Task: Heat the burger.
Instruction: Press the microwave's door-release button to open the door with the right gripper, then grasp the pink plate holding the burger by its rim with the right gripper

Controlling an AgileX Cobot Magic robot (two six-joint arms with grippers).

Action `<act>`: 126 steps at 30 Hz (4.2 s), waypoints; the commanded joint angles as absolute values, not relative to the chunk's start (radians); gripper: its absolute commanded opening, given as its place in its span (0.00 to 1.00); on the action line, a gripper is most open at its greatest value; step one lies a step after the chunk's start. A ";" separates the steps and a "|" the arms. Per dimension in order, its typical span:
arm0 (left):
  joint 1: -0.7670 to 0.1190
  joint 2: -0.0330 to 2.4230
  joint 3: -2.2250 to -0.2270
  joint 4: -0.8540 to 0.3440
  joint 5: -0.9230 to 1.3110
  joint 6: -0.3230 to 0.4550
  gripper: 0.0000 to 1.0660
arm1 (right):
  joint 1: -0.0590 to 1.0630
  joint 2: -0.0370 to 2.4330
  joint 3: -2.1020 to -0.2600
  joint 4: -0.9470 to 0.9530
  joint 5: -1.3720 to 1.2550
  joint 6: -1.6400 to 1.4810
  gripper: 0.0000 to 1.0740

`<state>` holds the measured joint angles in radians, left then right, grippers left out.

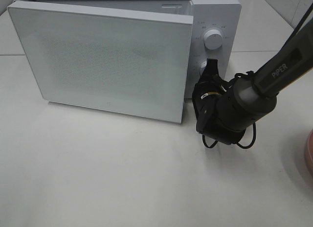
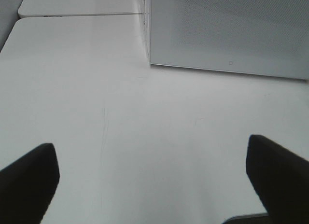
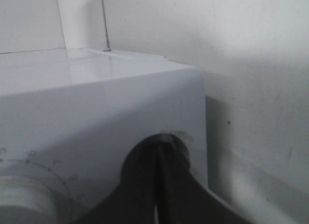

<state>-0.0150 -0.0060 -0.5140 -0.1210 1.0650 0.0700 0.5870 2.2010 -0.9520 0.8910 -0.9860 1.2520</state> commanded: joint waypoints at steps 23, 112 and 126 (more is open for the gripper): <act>-0.015 -0.010 -0.514 -0.123 1.066 0.065 0.92 | 0.586 2.155 -0.959 0.806 -1.102 1.225 0.00; -0.015 -0.010 -0.514 -0.126 1.066 0.066 0.92 | 0.348 1.343 -0.781 -0.146 0.864 0.182 0.86; -0.015 -0.010 -0.514 -0.126 1.066 0.066 0.92 | 0.113 1.343 -0.781 -0.167 0.860 0.126 0.82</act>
<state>-0.0150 -0.0060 -0.5140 -0.1210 1.0650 0.0700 0.1240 1.3440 -0.7810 -0.1660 0.8530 0.1470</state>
